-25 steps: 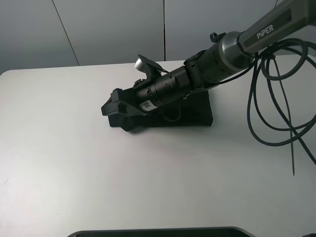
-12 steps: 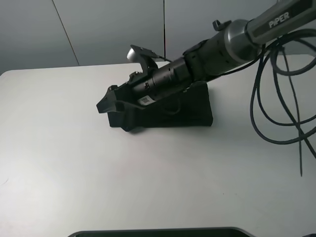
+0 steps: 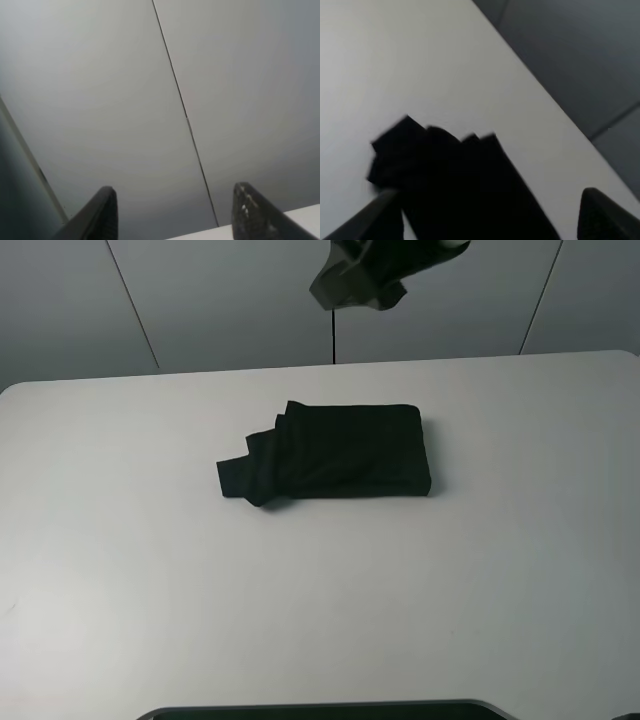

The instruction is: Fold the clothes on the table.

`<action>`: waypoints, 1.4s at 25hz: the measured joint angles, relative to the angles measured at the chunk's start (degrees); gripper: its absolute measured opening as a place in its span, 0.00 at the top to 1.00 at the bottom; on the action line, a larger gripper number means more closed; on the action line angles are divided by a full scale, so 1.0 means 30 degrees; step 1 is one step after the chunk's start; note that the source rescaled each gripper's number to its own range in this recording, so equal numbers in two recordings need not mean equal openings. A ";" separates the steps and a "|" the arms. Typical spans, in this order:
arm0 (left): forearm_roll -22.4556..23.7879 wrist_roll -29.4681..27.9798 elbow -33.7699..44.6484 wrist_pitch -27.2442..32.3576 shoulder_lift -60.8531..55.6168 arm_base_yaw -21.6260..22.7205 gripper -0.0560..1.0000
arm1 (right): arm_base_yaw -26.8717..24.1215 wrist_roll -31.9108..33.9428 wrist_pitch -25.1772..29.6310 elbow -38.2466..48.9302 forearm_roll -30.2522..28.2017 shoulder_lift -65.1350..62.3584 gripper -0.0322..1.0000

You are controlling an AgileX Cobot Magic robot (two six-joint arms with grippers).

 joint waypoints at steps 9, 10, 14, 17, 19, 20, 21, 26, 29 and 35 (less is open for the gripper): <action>-0.1122 -0.1389 0.0000 0.4926 -0.0352 0.0000 0.30 | 0.0027 0.3664 1.0167 0.0000 -1.5907 -0.9813 0.22; -0.0924 -0.1442 0.0000 0.5118 -0.0352 0.0000 0.30 | 0.0027 0.3578 1.0315 0.0000 -1.6928 -1.1033 0.22; -0.0064 -0.2225 0.0000 0.5323 -0.0519 0.0000 0.30 | -0.0013 0.3639 1.0548 -0.0035 -1.8752 -1.5720 0.22; -0.0030 -0.2757 0.0000 0.5375 -0.1093 0.0000 0.30 | -0.0866 0.3733 1.0593 -0.0035 -1.8634 -1.8823 0.22; -0.0159 -0.2883 -0.0032 0.5385 -0.1803 0.0000 0.30 | -0.2029 0.3374 1.0629 -0.0070 -1.8565 -2.0901 0.22; -0.0197 -0.2912 -0.0032 0.5385 -0.2161 0.0000 0.30 | -0.2846 0.2960 1.0629 -0.0070 -1.8529 -2.1720 0.22; -0.0248 -0.2912 -0.0032 0.5385 -0.2649 0.0000 0.30 | -0.3753 0.2621 1.0629 -0.0070 -1.8301 -2.2650 0.22; -0.0489 -0.3180 0.0144 0.5385 -0.5314 0.0000 0.30 | -0.7931 0.2570 1.0828 -0.0105 -1.4656 -2.5180 0.22; -0.2068 -0.3700 0.1124 0.5385 -0.6655 0.0000 0.30 | -1.0485 0.2663 1.0737 0.0416 -1.0083 -2.5209 0.22; -0.4279 -0.3789 0.5786 0.5418 -0.7415 0.0188 0.30 | -1.4263 0.3878 1.0694 0.4748 -0.1977 -2.5135 0.22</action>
